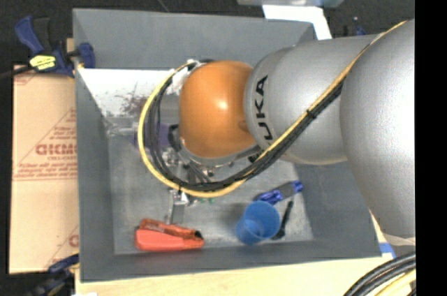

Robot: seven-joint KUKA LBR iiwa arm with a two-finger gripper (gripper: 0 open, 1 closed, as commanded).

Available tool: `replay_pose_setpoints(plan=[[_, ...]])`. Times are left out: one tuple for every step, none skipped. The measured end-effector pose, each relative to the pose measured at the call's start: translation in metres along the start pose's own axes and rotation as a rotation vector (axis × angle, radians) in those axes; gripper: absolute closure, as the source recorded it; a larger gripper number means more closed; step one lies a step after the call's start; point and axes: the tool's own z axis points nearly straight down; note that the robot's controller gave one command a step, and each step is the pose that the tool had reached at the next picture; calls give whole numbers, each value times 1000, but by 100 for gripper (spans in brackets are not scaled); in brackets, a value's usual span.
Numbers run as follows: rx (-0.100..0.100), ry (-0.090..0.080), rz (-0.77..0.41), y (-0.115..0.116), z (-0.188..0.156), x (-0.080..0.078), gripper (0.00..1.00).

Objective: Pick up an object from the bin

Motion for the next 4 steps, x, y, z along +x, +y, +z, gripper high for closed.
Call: replay_pose_setpoints(plan=[[-1, -7, 5, -1, -4, -2, 0], [1, -6, -113, -74, 94, -42, 0], [0, -9, -178, -71, 92, -40, 0], [-3, -14, -121, -73, 91, -44, 0]])
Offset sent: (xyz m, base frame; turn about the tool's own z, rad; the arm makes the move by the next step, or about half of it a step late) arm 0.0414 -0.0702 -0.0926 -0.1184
